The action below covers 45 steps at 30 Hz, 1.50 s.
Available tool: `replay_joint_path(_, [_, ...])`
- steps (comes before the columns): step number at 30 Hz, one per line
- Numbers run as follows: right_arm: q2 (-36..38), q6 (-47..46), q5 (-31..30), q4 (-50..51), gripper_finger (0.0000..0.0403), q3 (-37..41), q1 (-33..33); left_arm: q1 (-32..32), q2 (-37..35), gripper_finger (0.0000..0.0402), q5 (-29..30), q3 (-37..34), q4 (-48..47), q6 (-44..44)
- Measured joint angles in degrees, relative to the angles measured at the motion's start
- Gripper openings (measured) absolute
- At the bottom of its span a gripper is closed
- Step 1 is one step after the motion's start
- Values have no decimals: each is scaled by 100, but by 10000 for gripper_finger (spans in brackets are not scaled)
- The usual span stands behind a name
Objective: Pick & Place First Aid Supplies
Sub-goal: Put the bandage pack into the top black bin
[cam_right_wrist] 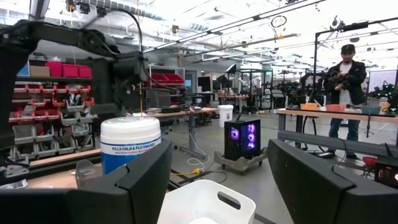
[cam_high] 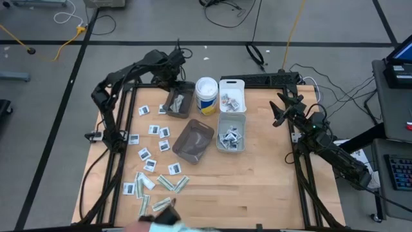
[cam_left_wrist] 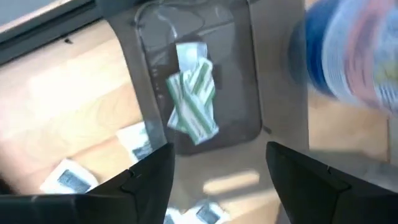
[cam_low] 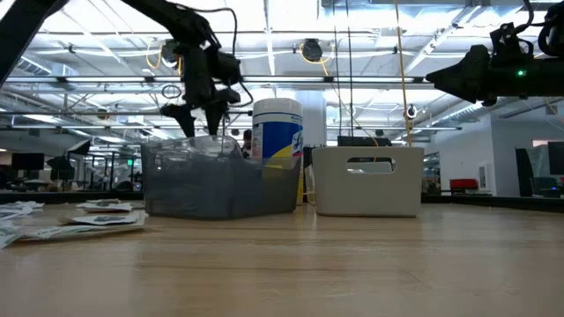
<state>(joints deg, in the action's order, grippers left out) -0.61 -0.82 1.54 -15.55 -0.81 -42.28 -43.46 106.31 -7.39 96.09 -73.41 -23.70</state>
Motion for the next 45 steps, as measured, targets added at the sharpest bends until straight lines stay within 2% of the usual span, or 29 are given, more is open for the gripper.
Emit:
replay_joint_path(4, [1,0,2,0,263,-1,2,655,-465,249,54,-178,34,198])
replay_joint_path(12, [1,0,1,0,263,2,1,1999,-1343,261,-62,-1282,147,402])
replay_joint_path(16, [1,0,0,0,263,0,2,2750,-1576,268,-71,-1637,1,182])
replay_joint_path(25, [0,0,0,0,263,-1,-1,4459,-1649,269,-212,-1766,4,-1233])
replay_joint_path(31, [-1,2,0,0,263,0,-1,5343,-1646,269,-224,-1766,19,-2308])
replay_joint_path(38, [1,0,0,0,263,0,0,6184,-1646,269,-222,-1766,241,-3554])
replay_joint_path(45, [-1,0,0,0,263,1,1,6576,-1646,269,-288,-1766,443,-4532])
